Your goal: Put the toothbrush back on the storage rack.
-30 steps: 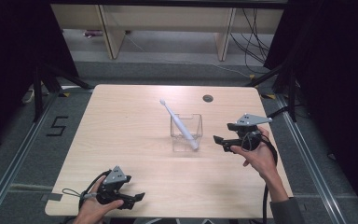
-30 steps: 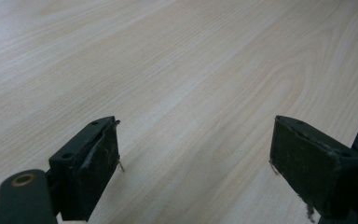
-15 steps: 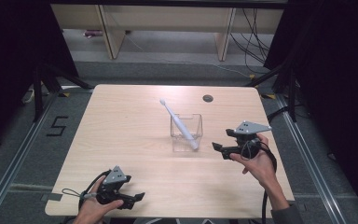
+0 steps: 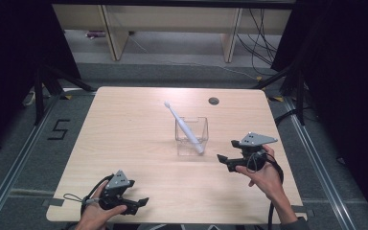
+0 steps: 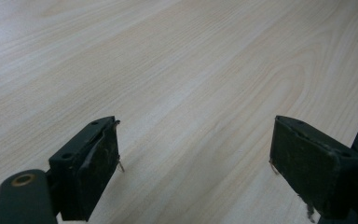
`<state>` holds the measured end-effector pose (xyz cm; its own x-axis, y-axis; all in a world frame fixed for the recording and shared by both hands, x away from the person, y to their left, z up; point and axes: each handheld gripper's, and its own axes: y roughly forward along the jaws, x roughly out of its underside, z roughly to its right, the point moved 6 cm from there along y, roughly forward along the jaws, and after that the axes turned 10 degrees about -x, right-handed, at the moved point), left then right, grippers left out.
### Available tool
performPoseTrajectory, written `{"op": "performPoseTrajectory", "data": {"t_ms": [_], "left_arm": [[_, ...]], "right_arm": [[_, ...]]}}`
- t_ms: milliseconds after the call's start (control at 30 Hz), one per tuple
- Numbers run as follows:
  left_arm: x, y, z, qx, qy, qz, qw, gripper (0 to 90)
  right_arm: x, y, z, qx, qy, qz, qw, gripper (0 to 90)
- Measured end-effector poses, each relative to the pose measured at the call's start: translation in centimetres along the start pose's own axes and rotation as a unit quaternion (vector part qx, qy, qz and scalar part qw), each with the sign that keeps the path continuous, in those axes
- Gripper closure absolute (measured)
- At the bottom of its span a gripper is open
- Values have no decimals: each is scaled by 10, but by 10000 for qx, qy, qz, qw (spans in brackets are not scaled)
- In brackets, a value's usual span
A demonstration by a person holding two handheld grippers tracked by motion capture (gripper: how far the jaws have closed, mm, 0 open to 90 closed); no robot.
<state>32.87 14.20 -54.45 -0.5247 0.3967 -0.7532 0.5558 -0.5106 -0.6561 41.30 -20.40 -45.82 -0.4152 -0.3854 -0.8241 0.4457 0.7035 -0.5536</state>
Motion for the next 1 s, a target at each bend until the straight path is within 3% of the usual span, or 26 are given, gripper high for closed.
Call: {"op": "performPoseTrajectory", "data": {"t_ms": [33, 100, 133, 167, 300, 367, 600, 633, 767, 1000], "left_arm": [[0, 0, 0, 0, 2, 1, 10000, 148], [0, 0, 0, 4, 8, 0, 10000, 148], [0, 0, 0, 4, 8, 0, 10000, 148], [0, 0, 0, 2, -2, 0, 10000, 148], [0, 0, 0, 6, 0, 4, 10000, 148], [0, 0, 0, 3, -5, 4, 10000, 148], [0, 0, -1, 15, 47, 1, 10000, 148], [0, -1, -1, 11, 57, -13, 10000, 148], [0, 0, 0, 12, -68, 56, 10000, 148], [-1, 0, 0, 13, -68, 59, 10000, 148]], "right_arm": [[1, 0, 1, -20, -100, 31, 9999, 222], [3, 0, 0, -10, -103, 50, 9999, 220], [5, 0, -2, -7, 71, 34, 10000, 219], [6, 0, -1, 1, -63, 40, 10000, 217], [10, 0, -4, -38, 40, 16, 10000, 210], [11, 0, -2, 2, -94, 15, 10000, 209], [18, -1, -7, -41, 57, 56, 10000, 207], [19, 0, -6, -56, -32, 40, 10000, 207], [24, -1, -8, -47, 46, 81, 9999, 205], [32, -2, -9, -28, 65, 25, 10000, 205]]}}
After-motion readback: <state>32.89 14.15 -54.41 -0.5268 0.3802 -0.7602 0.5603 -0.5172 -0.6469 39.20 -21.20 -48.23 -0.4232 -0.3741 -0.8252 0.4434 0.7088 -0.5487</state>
